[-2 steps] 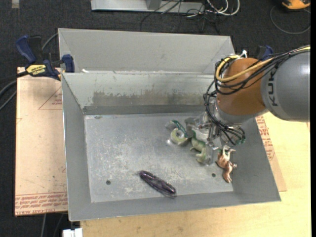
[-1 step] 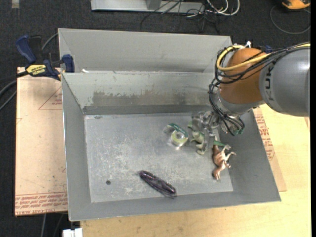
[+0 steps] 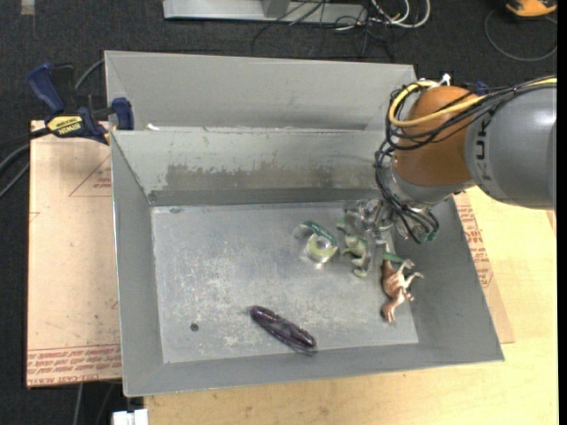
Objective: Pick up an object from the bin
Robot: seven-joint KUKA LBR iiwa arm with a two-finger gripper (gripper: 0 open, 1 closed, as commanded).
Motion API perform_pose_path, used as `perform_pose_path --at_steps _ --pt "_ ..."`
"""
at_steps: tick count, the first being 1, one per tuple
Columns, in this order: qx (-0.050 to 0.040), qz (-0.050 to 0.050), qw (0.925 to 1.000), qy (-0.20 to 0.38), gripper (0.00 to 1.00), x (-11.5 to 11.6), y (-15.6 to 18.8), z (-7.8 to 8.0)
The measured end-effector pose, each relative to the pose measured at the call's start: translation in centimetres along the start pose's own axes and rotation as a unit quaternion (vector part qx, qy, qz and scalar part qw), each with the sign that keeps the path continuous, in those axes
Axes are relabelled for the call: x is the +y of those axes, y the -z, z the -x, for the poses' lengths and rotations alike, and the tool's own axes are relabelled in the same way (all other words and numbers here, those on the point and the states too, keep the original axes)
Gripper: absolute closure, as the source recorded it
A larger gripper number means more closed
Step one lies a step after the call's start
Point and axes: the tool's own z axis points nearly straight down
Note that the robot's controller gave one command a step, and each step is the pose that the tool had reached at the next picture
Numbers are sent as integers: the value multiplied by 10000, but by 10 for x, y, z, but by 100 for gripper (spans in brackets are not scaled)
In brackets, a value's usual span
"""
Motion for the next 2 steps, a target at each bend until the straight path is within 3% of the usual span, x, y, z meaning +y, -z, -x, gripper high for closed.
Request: perform_pose_path --at_steps 1,2 --pt "-39 -8 10000 73 100 3 45 0" --pt "-20 -2 9998 193 100 -1 57 2"
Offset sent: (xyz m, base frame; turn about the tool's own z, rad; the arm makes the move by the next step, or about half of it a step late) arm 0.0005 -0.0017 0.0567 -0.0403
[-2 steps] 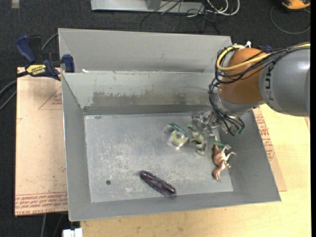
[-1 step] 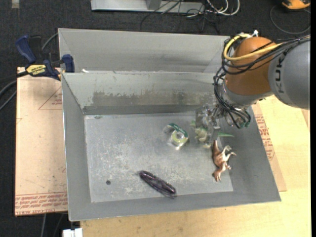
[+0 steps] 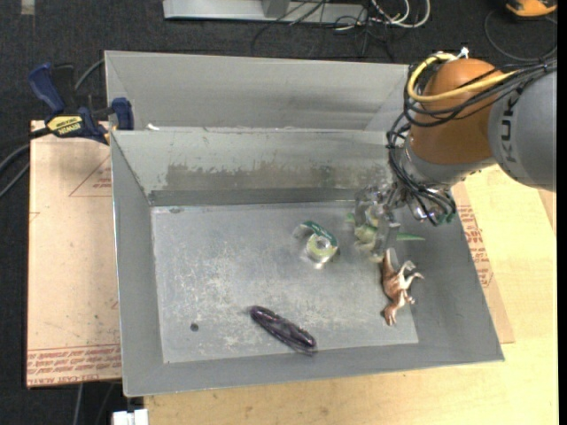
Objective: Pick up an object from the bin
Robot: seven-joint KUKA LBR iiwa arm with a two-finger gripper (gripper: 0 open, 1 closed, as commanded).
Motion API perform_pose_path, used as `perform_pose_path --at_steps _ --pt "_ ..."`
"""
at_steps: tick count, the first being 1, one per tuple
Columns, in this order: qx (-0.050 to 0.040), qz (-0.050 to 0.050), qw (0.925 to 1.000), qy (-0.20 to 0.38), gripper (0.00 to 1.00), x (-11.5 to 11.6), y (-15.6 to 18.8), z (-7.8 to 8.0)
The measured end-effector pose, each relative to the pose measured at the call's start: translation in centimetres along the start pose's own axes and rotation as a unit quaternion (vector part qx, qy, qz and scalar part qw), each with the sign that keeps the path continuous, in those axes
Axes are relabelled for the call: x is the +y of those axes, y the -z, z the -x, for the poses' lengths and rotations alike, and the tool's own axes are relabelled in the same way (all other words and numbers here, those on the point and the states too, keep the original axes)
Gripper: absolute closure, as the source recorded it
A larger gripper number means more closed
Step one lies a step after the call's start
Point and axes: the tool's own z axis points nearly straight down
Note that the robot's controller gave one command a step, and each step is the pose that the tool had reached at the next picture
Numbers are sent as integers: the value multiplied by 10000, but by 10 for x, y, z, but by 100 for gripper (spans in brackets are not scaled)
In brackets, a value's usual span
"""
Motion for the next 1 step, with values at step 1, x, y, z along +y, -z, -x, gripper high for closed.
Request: perform_pose_path --at_steps 1 --pt "-70 -21 9999 -71 100 0 92 -2"
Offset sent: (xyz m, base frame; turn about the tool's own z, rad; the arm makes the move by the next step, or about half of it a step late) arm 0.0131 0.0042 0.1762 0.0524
